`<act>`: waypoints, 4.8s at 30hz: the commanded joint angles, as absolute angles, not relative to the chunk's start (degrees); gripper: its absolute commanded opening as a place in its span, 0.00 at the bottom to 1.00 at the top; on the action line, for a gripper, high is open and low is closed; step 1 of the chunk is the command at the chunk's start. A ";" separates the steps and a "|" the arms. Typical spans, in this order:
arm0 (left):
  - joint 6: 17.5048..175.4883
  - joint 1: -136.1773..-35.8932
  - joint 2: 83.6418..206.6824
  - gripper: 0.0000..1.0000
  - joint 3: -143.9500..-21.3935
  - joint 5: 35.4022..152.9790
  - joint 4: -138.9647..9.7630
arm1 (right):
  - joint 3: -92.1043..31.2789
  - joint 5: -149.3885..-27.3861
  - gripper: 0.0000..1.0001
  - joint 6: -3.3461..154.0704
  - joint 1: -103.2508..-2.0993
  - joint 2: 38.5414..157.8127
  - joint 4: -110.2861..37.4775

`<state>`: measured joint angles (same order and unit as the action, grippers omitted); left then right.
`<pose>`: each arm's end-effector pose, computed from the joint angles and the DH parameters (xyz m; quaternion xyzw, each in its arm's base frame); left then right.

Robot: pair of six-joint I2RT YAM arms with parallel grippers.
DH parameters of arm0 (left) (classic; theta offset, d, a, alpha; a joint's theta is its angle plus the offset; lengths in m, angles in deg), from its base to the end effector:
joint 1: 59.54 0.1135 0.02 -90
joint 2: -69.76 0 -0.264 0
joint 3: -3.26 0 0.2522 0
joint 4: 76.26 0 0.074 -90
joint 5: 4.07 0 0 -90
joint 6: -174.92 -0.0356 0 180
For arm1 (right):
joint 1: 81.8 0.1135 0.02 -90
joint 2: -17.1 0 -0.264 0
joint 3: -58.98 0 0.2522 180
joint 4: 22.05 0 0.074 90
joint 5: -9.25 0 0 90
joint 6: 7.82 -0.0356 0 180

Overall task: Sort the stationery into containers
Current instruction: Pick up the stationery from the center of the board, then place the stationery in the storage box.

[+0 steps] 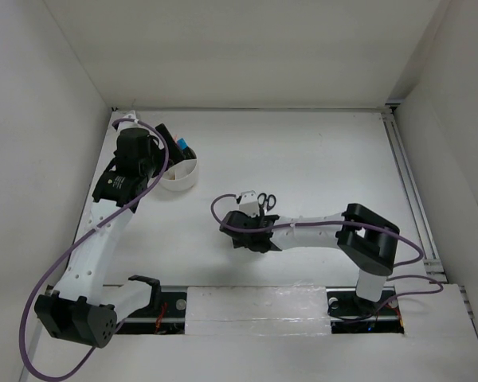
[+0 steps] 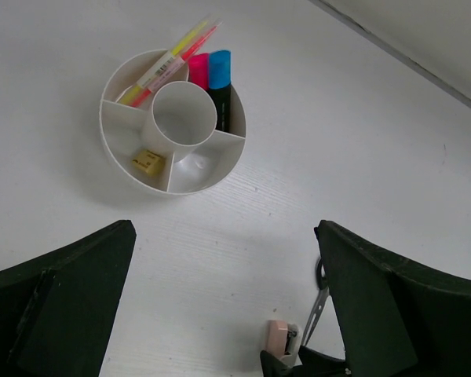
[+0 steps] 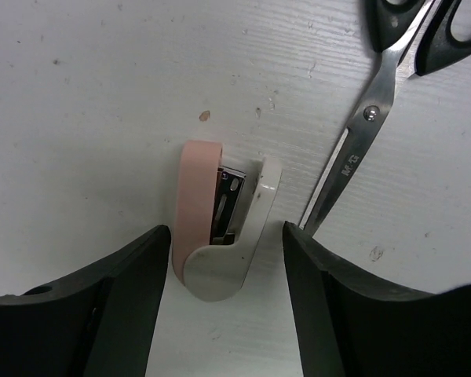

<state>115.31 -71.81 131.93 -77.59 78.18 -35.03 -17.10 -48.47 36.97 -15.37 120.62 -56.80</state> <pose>0.2322 -0.0456 0.3858 -0.1677 0.8135 -0.1491 0.5364 0.1590 0.3170 0.1619 -0.1060 0.9288 0.0394 0.3529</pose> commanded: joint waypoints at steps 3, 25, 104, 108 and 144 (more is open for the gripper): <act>114.27 -71.58 130.58 1.00 -77.21 78.55 -36.57 | -19.03 -49.63 0.40 35.59 -14.92 121.60 -55.58; 121.82 -71.58 132.33 1.00 -68.25 124.41 -57.74 | -4.71 -64.56 0.00 70.75 -22.38 94.71 -19.30; 86.24 -68.94 152.99 0.00 -71.94 102.99 -78.87 | -2.24 -73.54 1.00 71.63 -25.20 81.17 -21.66; 83.95 -68.94 152.37 0.00 -72.47 100.87 -75.07 | -2.24 -73.54 1.00 72.16 -25.20 80.12 -21.66; 79.03 -68.94 156.86 0.11 -71.23 95.77 -67.68 | 1.72 -74.07 1.00 73.74 -25.73 74.05 -20.52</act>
<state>79.97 -68.95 158.59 -70.01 97.02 -66.09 1.19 -73.28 72.99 -25.23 74.88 -23.34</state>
